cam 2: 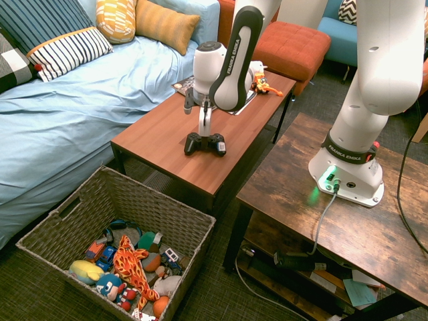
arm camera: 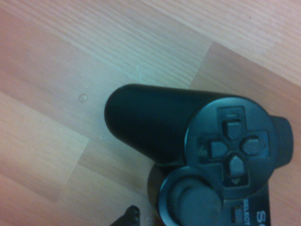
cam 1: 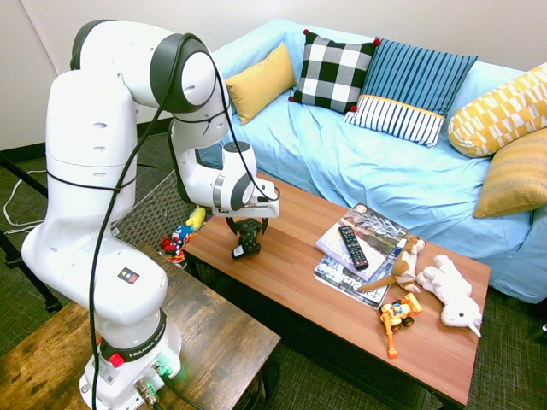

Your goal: Put the gamepad in the basket

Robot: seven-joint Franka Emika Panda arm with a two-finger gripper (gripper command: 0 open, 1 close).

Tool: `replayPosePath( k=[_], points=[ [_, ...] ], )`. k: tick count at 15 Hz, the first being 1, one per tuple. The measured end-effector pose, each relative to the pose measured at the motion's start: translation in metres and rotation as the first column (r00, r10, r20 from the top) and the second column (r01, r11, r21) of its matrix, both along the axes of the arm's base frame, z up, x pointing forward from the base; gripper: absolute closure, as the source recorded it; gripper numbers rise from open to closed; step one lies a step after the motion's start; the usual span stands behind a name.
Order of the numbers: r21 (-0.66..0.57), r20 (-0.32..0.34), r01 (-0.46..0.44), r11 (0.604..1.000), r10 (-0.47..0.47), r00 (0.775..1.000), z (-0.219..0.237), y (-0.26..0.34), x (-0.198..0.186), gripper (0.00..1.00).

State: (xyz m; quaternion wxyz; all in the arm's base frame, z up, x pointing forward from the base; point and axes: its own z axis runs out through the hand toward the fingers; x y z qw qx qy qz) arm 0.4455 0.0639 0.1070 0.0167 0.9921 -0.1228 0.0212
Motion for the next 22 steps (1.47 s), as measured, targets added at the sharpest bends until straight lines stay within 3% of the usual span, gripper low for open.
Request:
replayPosePath(
  k=[1, 2, 18, 22],
  points=[
    [0.001, -0.006, 0.003, 1.000, -0.003, 1.000, -0.005, 0.002, 0.001, 0.00],
    [0.003, -0.012, 0.006, 1.000, -0.006, 1.000, -0.009, 0.004, 0.002, 1.00],
    [0.035, -0.038, 0.055, 0.998, -0.054, 0.998, -0.021, -0.002, 0.001, 1.00],
    [0.057, -0.017, 0.076, 0.996, -0.075, 0.997, 0.000, 0.002, 0.011, 1.00]
  ],
)
